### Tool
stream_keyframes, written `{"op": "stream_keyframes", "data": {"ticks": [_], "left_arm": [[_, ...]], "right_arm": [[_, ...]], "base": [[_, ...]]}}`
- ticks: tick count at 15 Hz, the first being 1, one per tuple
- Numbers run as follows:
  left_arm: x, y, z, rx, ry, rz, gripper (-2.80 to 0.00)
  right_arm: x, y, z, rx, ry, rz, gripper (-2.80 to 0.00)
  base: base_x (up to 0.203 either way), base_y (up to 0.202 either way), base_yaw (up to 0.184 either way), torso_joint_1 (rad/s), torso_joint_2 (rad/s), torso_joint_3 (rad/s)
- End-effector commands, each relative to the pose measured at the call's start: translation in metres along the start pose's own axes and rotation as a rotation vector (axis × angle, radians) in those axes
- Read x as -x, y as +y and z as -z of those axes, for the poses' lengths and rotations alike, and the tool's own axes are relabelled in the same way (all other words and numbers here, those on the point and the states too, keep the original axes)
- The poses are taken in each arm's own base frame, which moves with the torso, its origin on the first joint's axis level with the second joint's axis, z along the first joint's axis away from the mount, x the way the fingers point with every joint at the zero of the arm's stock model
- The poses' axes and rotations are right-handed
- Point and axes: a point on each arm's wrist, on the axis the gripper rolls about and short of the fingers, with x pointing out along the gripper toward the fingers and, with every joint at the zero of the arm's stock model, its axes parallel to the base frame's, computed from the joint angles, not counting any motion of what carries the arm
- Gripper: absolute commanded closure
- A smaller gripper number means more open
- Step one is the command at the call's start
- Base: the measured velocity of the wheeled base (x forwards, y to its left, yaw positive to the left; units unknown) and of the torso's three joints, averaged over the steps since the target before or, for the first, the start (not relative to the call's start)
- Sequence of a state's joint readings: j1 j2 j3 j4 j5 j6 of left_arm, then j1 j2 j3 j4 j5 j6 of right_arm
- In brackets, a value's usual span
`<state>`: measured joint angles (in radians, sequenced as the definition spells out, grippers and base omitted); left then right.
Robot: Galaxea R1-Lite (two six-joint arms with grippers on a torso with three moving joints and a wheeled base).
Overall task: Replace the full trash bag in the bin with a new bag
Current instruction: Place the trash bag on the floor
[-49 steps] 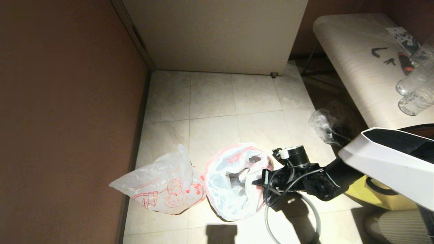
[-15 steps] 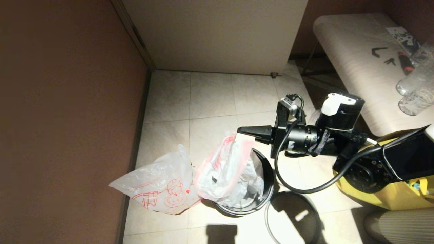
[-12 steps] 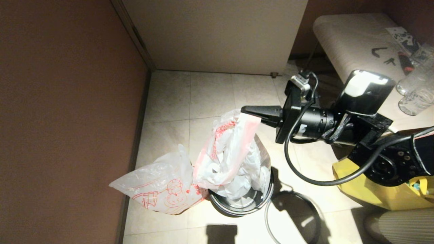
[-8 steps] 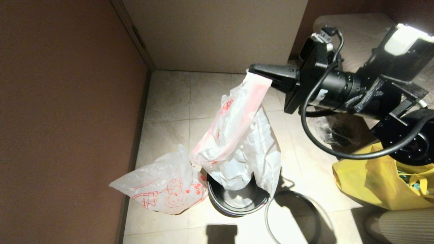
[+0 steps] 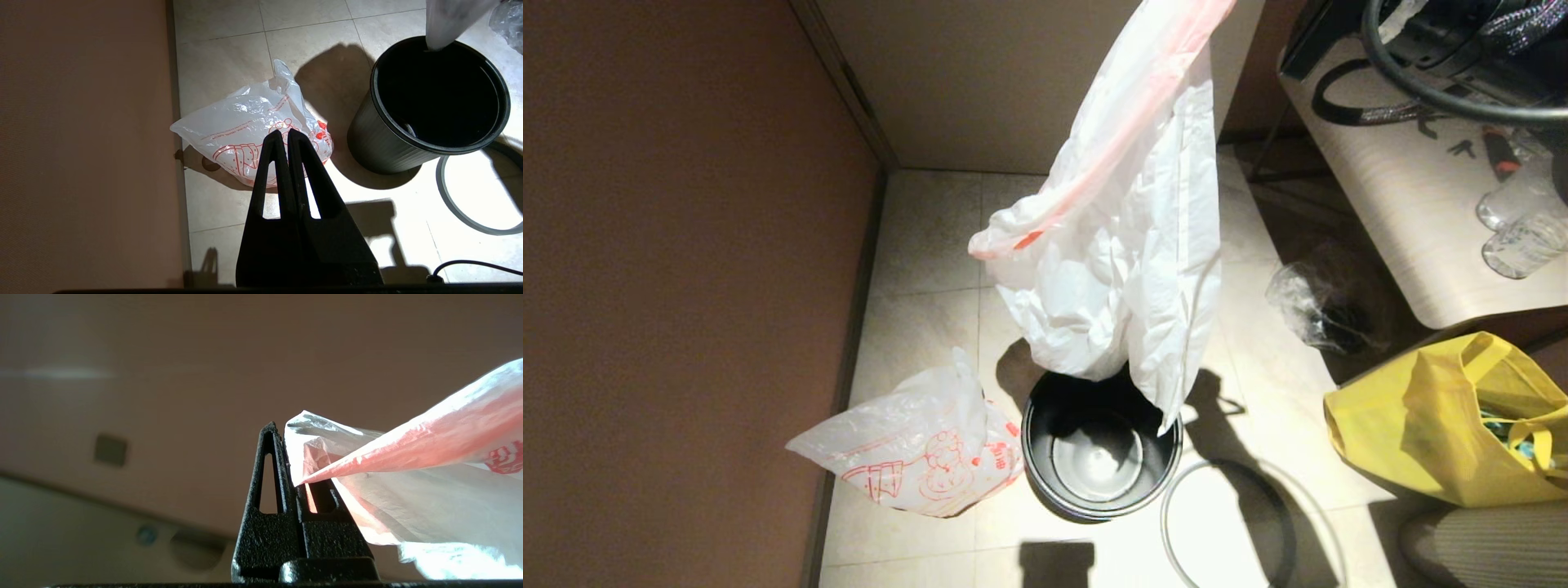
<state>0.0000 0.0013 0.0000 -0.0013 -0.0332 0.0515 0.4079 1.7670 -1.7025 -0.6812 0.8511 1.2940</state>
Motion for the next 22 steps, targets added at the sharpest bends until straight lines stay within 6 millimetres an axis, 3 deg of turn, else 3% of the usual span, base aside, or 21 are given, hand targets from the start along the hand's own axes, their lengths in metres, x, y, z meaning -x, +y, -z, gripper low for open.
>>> {"op": "stream_keyframes", "data": {"ticks": [1,4,6,11,13,15,17,20,22], "left_arm": [[0.000,0.000,0.001,-0.001,0.003,0.001,0.00],[0.000,0.000,0.001,-0.001,0.003,-0.001,0.00],[0.000,0.000,0.001,-0.001,0.003,0.000,0.00],[0.000,0.000,0.001,-0.001,0.003,-0.001,0.00],[0.000,0.000,0.001,-0.001,0.003,0.001,0.00],[0.000,0.000,0.001,-0.001,0.003,-0.001,0.00],[0.000,0.000,0.001,0.000,0.003,0.000,0.00],[0.000,0.000,0.001,-0.001,0.004,0.000,0.00],[0.000,0.000,0.001,-0.001,0.003,0.000,0.00]], "right_arm": [[0.009,-0.009,-0.023,0.044,-0.047,0.023,0.00],[0.025,-0.039,-0.058,0.067,-0.143,0.091,0.00],[0.055,-0.068,-0.082,0.085,-0.229,0.188,0.00],[0.132,-0.112,-0.118,0.155,-0.382,0.372,0.00],[0.143,-0.134,-0.118,0.130,-0.388,0.400,0.00],[0.143,-0.138,-0.118,0.124,-0.382,0.402,0.00],[0.147,-0.154,-0.116,0.100,-0.378,0.417,0.00],[0.163,-0.203,-0.109,0.062,-0.375,0.480,0.00],[0.186,-0.233,-0.107,0.050,-0.393,0.525,0.00]], "base": [[0.000,0.000,0.000,0.000,0.00,0.000],[0.000,0.000,0.000,0.000,0.00,0.000],[0.000,0.000,0.000,0.000,0.00,0.000],[0.000,0.000,0.000,0.000,0.00,0.000],[0.000,0.000,0.000,0.000,0.00,0.000],[0.000,0.000,0.000,0.000,0.00,0.000],[0.000,0.000,0.000,0.000,0.00,0.000],[0.000,0.000,0.000,0.000,0.00,0.000],[0.000,0.000,0.000,0.000,0.00,0.000]]}}
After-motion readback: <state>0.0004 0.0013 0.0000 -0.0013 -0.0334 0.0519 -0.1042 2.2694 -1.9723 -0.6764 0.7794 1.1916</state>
